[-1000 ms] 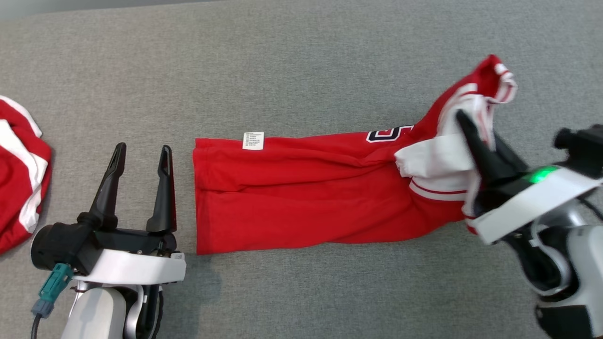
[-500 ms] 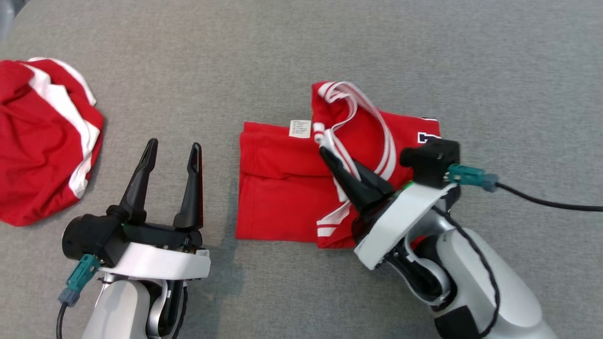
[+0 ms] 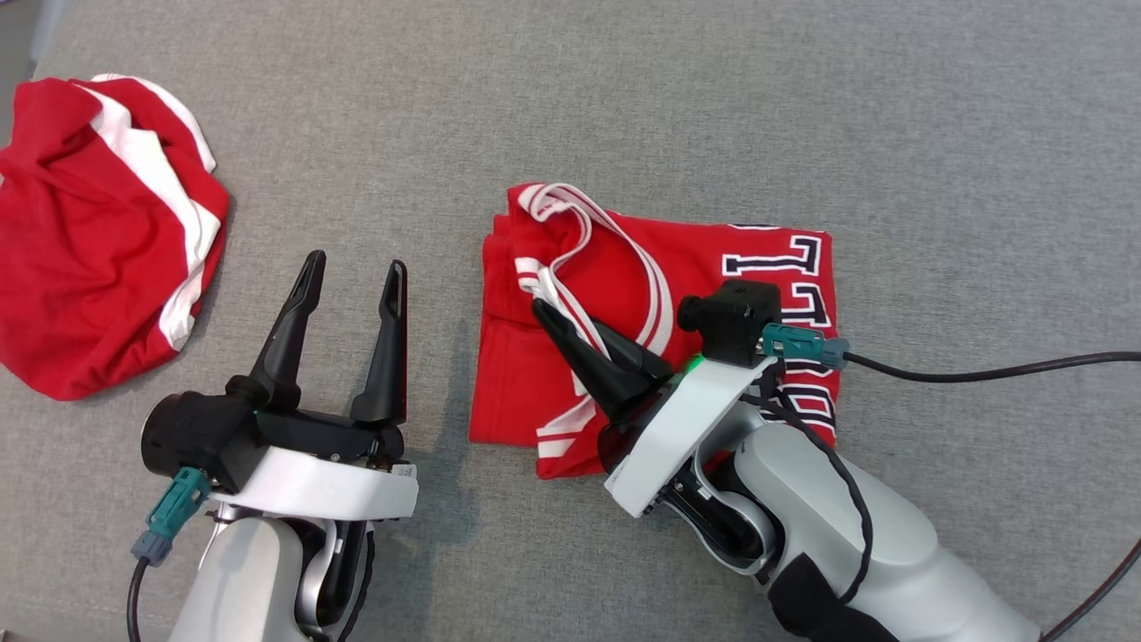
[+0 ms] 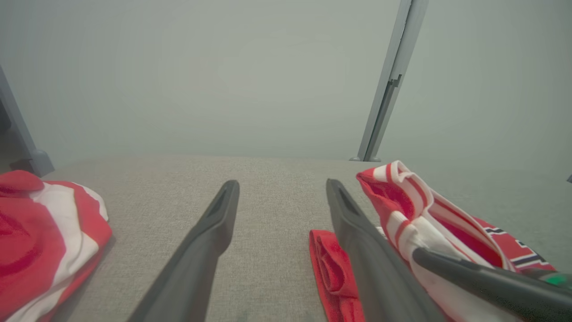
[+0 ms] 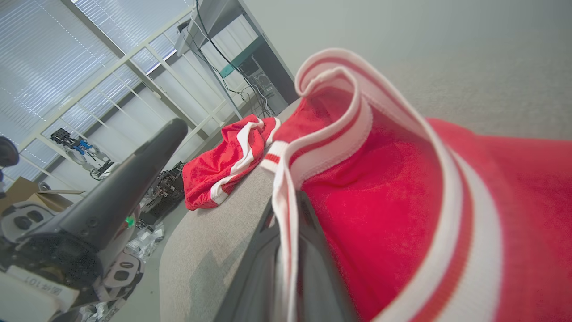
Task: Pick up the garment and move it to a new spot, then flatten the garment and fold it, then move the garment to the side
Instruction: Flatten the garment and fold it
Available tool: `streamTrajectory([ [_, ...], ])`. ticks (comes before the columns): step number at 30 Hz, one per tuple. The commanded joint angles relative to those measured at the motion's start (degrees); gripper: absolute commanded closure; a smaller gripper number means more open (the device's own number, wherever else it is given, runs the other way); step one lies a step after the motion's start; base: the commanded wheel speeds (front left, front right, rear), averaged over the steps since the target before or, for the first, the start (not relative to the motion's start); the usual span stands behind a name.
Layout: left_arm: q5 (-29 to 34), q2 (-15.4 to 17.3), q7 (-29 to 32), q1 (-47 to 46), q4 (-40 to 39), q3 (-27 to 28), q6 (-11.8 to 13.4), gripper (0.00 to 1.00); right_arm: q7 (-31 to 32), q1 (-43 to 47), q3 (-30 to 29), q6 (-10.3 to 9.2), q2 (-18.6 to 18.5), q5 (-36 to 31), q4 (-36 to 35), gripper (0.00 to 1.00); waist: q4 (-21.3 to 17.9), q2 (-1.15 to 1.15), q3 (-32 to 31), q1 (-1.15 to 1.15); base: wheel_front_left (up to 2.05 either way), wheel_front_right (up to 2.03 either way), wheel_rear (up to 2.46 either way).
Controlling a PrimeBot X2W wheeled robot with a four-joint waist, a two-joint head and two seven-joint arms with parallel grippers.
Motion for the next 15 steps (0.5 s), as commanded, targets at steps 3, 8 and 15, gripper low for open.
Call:
streamTrajectory([
  [3, 0.67, -0.07, -0.25, -0.62, 0.11, 0.40, -0.51, 0.00, -2.70, -1.73, 1.76, 0.00, -0.17, 1.39, -0.45, 0.00, -0.90, 0.00, -0.56, 0.00, 0.00, 0.00, 0.00],
  [8, 1.30, -0.03, -0.26, 0.14, 0.36, 0.81, -0.57, 0.00, -5.23, -3.17, 2.94, 0.00, -0.22, 1.24, -3.59, 0.00, -2.72, 0.00, -1.60, 0.00, 0.00, 0.00, 0.00],
  [15, 2.10, 0.49, -0.26, 0.97, 0.66, 1.48, 0.02, 0.00, -6.61, -1.62, -4.38, -0.01, -1.41, -4.28, -8.78, 0.00, -5.01, 0.00, -3.03, 0.00, 0.00, 0.00, 0.00],
])
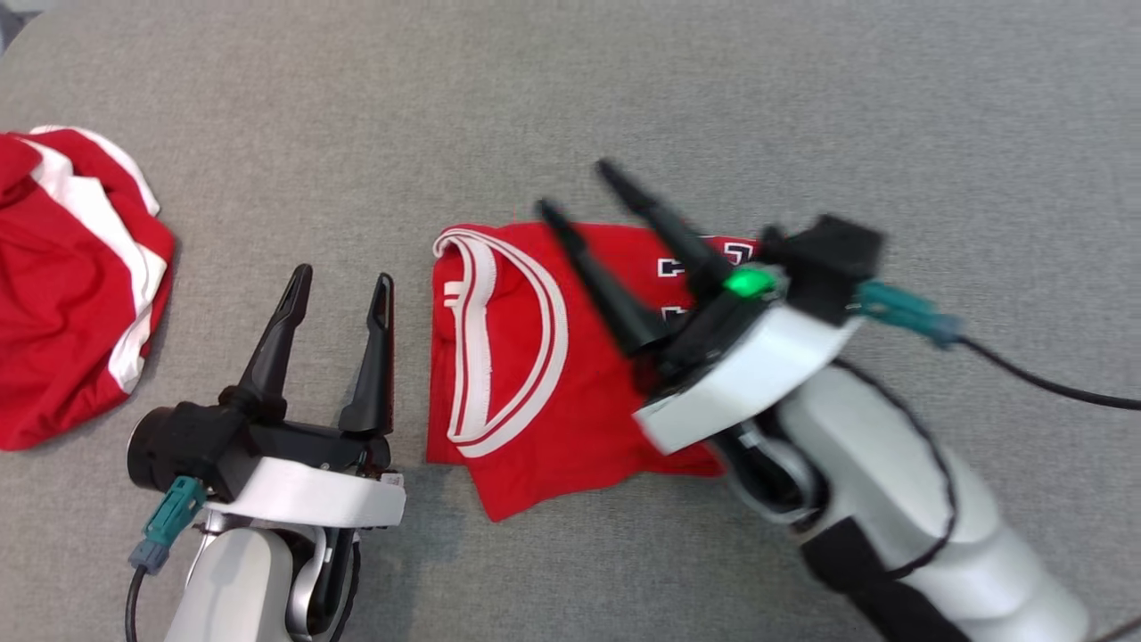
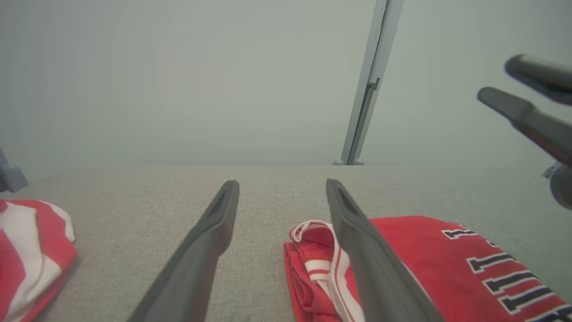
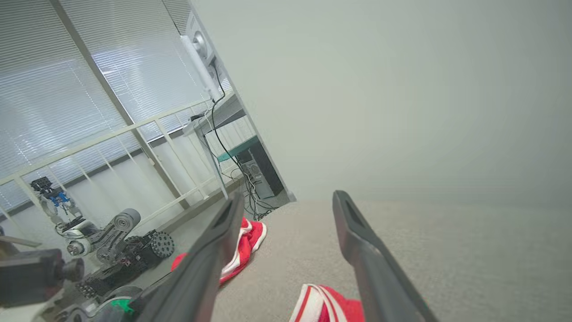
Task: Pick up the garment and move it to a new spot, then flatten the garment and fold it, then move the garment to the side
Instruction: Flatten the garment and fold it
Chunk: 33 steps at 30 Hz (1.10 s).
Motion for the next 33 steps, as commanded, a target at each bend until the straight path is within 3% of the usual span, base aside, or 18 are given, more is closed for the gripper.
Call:
streamTrajectory([
  [1, 0.39, 0.54, -0.26, 0.38, 0.05, 0.57, 0.49, 0.00, -0.53, 2.32, -4.55, -0.02, -2.15, -3.27, -1.97, 0.00, -1.29, 0.00, -1.13, 0.00, 0.00, 0.00, 0.00],
  [9, -0.27, 1.56, 0.15, 2.06, -0.27, 2.35, 2.32, 0.00, 0.04, 14.85, -26.04, -0.02, -8.46, -13.73, -6.64, 0.00, -3.51, 0.00, -4.15, 0.00, 0.00, 0.00, 0.00],
  [16, -0.46, 2.73, 1.49, 4.16, -1.00, 3.03, 3.26, 0.00, 3.17, 25.33, -37.41, -0.02, -10.15, -19.10, -10.31, 0.00, -4.53, 0.00, -6.41, 0.00, 0.00, 0.00, 0.00],
  [33, -1.06, 5.32, 6.89, 12.32, -3.26, 2.54, 4.32, 0.00, 10.75, 40.39, -43.82, -0.02, -7.69, -25.55, -19.11, 0.00, -5.48, 0.00, -15.97, 0.00, 0.00, 0.00, 0.00],
])
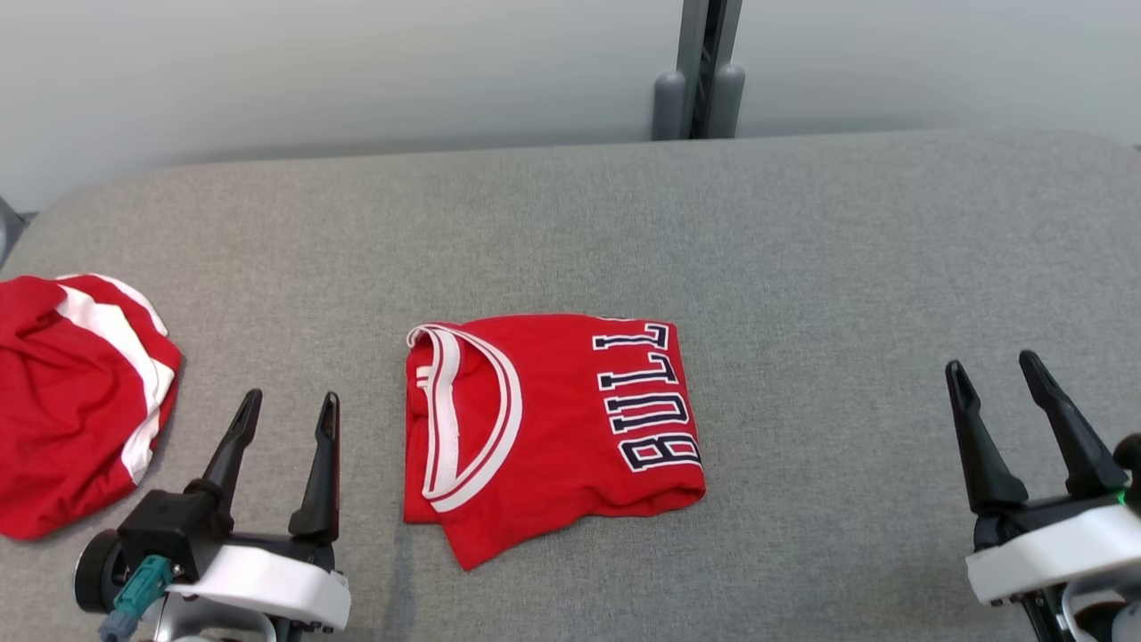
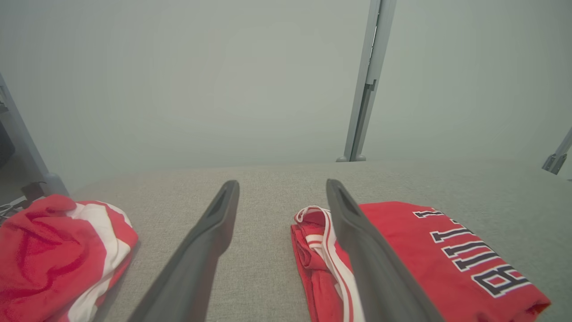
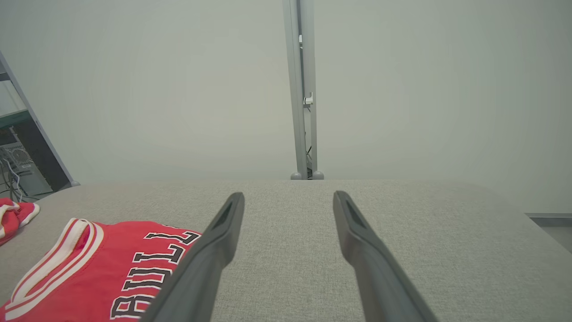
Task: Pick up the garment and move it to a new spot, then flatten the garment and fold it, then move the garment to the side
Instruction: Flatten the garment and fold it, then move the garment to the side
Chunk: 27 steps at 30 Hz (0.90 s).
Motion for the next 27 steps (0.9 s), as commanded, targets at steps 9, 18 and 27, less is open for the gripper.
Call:
streamTrajectory([
  [9, -0.47, 0.82, 1.83, 3.45, -1.90, -0.10, 1.20, 0.00, 1.79, 4.95, -1.93, -0.02, 0.49, -1.01, -2.36, 0.00, 0.25, 0.00, -3.51, 0.00, 0.00, 0.00, 0.00],
  [18, -1.04, 1.22, 2.73, 5.05, -3.38, 0.10, 1.98, 0.00, 3.27, 7.09, -3.37, -0.02, 1.27, -1.87, -3.97, 0.00, 0.29, 0.00, -4.74, 0.00, 0.00, 0.00, 0.00],
  [27, -1.08, 1.69, 3.34, 4.63, -4.23, -0.36, 2.35, 0.00, 3.93, 7.00, -3.76, -0.02, 1.80, -1.99, -4.31, 0.00, 0.31, 0.00, -4.95, 0.00, 0.00, 0.00, 0.00],
])
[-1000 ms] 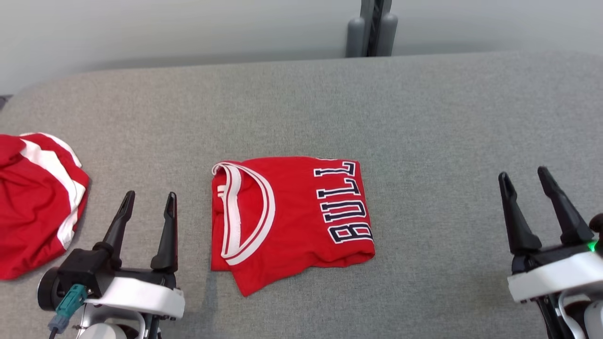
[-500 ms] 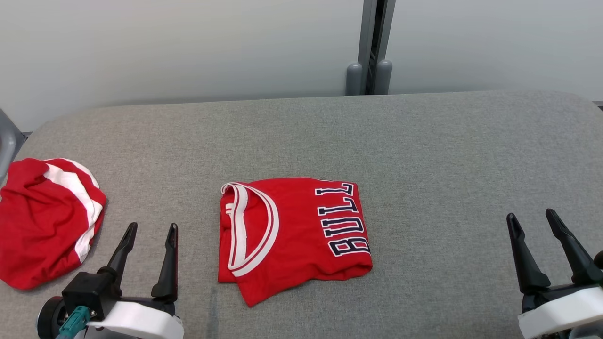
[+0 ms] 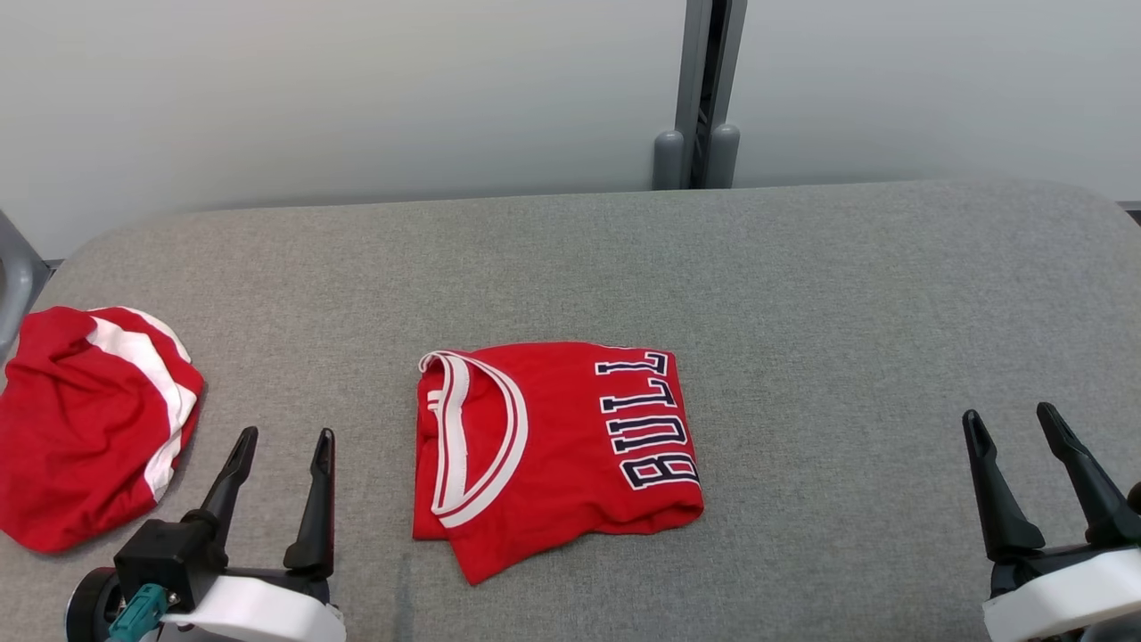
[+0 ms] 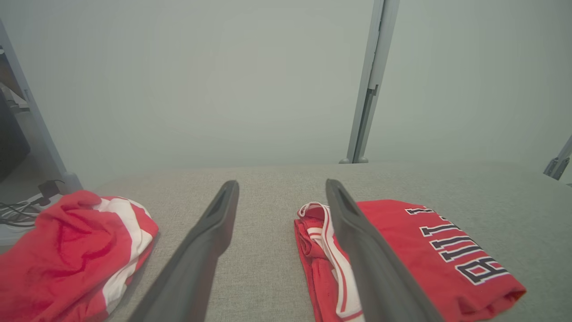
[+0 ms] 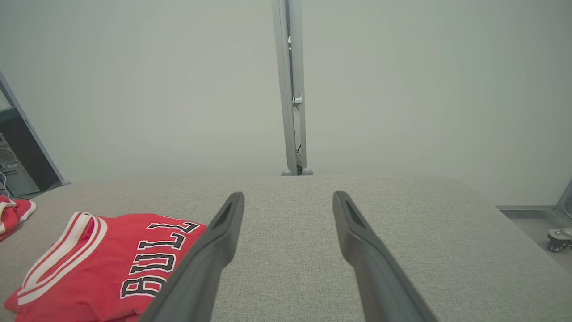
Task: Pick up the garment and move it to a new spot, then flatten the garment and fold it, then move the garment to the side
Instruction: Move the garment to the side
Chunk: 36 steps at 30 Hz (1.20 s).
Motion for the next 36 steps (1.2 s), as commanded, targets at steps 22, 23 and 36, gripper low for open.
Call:
streamTrajectory([
  [22, -0.55, 0.27, -0.67, -4.93, -2.23, -1.76, -0.28, 0.00, 0.98, -5.31, 1.62, -0.02, -1.03, 0.69, 5.50, 0.00, 4.62, 0.00, 4.30, 0.00, 0.00, 0.00, 0.00],
  [23, -0.68, 0.21, -0.89, -5.46, -2.25, -1.95, -0.49, 0.00, 1.09, -6.46, 2.59, -0.02, -1.18, 1.18, 6.89, 0.00, 5.31, 0.00, 5.00, 0.00, 0.00, 0.00, 0.00],
  [36, -0.79, -2.56, -5.12, -12.02, 0.53, -5.66, -2.47, 0.00, 0.44, -19.67, 12.70, -0.02, -2.91, 5.63, 26.46, 0.00, 15.98, 0.00, 12.39, 0.00, 0.00, 0.00, 0.00],
])
